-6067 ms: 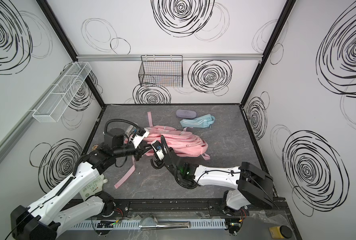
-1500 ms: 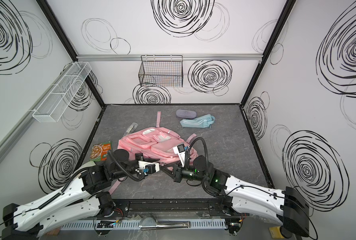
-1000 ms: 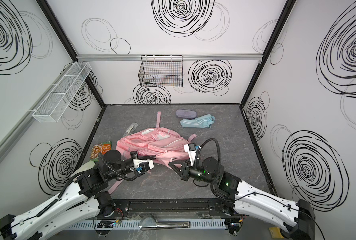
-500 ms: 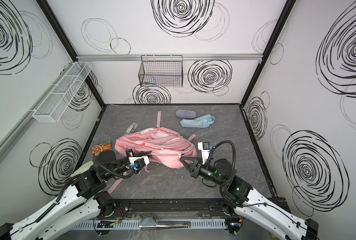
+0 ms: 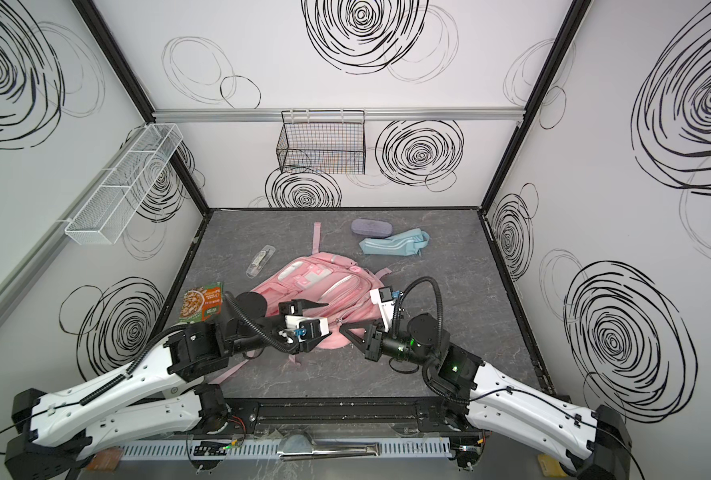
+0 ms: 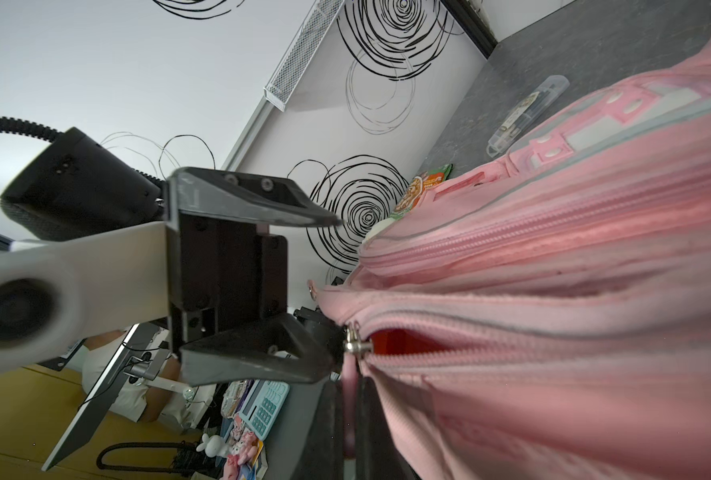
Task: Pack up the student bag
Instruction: 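Pull the zipper pull with the right gripper away from the left gripper, then hold the backpack top with the left gripper while the right pulls the zipper closed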
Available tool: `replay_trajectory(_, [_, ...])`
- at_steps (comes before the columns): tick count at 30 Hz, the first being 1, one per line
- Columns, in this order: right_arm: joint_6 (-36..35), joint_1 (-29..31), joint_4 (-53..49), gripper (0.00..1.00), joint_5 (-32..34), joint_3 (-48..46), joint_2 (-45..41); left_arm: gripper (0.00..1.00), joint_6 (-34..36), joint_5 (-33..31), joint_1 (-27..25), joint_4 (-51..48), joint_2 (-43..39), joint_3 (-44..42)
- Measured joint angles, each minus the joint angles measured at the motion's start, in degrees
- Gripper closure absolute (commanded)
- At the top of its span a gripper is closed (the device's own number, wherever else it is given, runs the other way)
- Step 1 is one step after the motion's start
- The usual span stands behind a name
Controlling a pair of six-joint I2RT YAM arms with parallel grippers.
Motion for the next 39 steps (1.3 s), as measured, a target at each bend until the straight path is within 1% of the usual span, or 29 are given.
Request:
replay_trajectory(3, [-0.1, 0.3, 0.1, 1.00, 0.9, -1.0, -1.3, 0.42, -1.5, 0.0, 0.0, -1.6, 1.1, 0.0])
replay_trajectory(4, [-0.1, 0.3, 0.1, 1.00, 1.2, -1.2, -1.6, 0.47, -1.7, -0.1, 0.0, -1.7, 1.1, 0.0])
replay_trajectory(7, [-0.1, 0.3, 0.2, 1.00, 1.8, -1.6, -2.3, 0.68, -2.6, -0.9, -0.1, -1.7, 1.0, 0.0])
replay_trajectory(8, [-0.1, 0.3, 0.3, 1.00, 2.1, -1.6, -2.4, 0.79, -3.0, -1.1, -0.2, -1.7, 1.0, 0.0])
replay_trajectory(10, [-0.3, 0.3, 0.3, 1.00, 2.8, -1.6, -2.5, 0.95, -3.0, -1.1, -0.3, -1.7, 1.0, -0.1])
replay_trajectory(11, [-0.4, 0.3, 0.3, 1.00, 3.2, -1.6, -2.6, 1.00, -3.1, -1.1, -0.4, -1.6, 1.0, -0.1])
replay_trajectory(16, [-0.7, -0.2, 0.2, 1.00, 4.3, -1.6, -3.3, 1.00, -2.9, -1.2, -0.2, -1.0, -0.5, -0.9])
replay_trajectory(20, [-0.2, -1.9, 0.2, 1.00, 5.6, -1.6, -6.0, 1.00, -2.8, -1.0, 0.7, -0.6, -2.6, -2.4])
replay_trajectory(26, [0.5, -3.9, -1.4, 1.00, 5.6, -2.0, -9.2, 1.00, -2.5, 0.9, 1.9, 2.3, -4.1, -4.2])
replay_trajectory(27, [0.2, -4.1, -1.8, 0.96, 5.7, -2.0, -9.4, 1.00, -2.5, 1.2, 2.2, 2.3, -4.2, -4.3])
replay_trajectory(28, [-0.3, -4.2, -2.8, 0.73, 5.7, -1.6, -9.3, 1.00, -2.6, 1.7, 2.4, 2.3, -4.3, -4.4])
replay_trajectory(29, [-1.6, -4.4, -4.2, 0.59, 5.8, -0.8, -8.9, 1.00, -2.8, 1.8, 2.6, 2.1, -4.3, -4.5])
replay_trajectory(30, [-3.6, -4.7, -6.3, 0.51, 6.1, 0.6, -8.2, 1.00, -3.1, 1.7, 3.2, 1.6, -4.7, -4.7])
replay_trajectory(31, [-6.1, -5.0, -9.0, 0.47, 6.5, 3.0, -6.9, 1.00, -3.3, 1.6, 3.9, 1.0, -4.9, -4.9])
replay_trajectory(32, [-8.3, -5.2, -11.0, 0.44, 6.7, 5.3, -5.7, 1.00, -3.5, 1.6, 4.4, 0.3, -5.0, -5.0])
replay_trajectory(34, [-14.2, -5.4, -15.1, 0.43, 7.1, 11.0, -2.7, 1.00, -3.8, 1.2, 5.2, -0.9, -4.8, -5.0])
replay_trajectory(35, [-16.6, -5.4, -16.3, 0.44, 7.3, 12.8, -1.7, 1.00, -4.0, 1.2, 5.6, -1.2, -4.7, -5.0])
replay_trajectory(36, [-19.4, -5.4, -17.5, 0.49, 7.5, 14.3, -0.9, 1.00, -4.2, 1.2, 6.1, -1.5, -4.6, -5.0])
replay_trajectory(39, [-25.8, -4.3, -20.3, 0.68, 8.2, 14.9, 0.2, 1.00, -5.0, 1.7, 7.4, -1.5, -4.4, -5.0])
